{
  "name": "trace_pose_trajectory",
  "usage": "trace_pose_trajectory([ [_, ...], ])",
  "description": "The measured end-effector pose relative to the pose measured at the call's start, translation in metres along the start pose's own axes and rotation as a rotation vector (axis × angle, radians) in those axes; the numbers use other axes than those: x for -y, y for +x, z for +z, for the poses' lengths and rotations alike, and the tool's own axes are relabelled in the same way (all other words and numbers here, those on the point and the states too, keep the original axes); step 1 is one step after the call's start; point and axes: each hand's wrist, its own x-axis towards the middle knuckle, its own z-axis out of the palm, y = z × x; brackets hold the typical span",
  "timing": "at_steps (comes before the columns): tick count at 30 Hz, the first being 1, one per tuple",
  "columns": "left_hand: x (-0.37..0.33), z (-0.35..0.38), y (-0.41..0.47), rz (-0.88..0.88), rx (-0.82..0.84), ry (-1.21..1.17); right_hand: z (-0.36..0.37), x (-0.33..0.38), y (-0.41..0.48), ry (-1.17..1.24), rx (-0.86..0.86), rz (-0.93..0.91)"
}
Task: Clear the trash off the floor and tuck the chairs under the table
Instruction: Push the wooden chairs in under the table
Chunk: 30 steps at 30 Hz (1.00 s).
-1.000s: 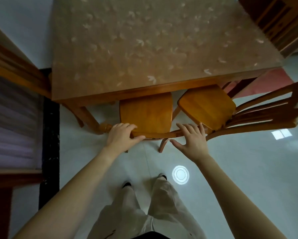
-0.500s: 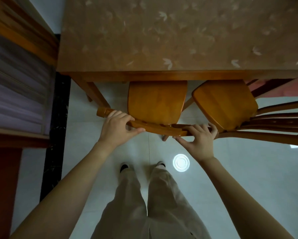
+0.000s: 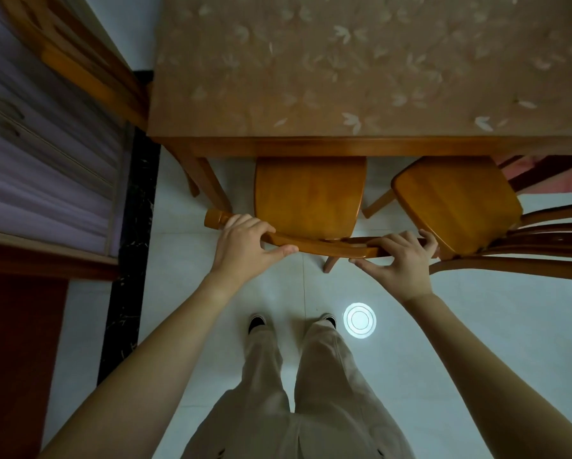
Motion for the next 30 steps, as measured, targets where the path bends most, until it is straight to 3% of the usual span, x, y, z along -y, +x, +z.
trace_pose_trajectory([
  [24,0.046,-0.019,-0.032,-0.048,-0.005,0.049,0.018,0.047,0.008,0.034,0.071,-0.078],
  [30,0.053,-0.026,-0.031,0.109,0.086,0.090,0.018,0.078,-0.002,-0.036,0.065,-0.097],
])
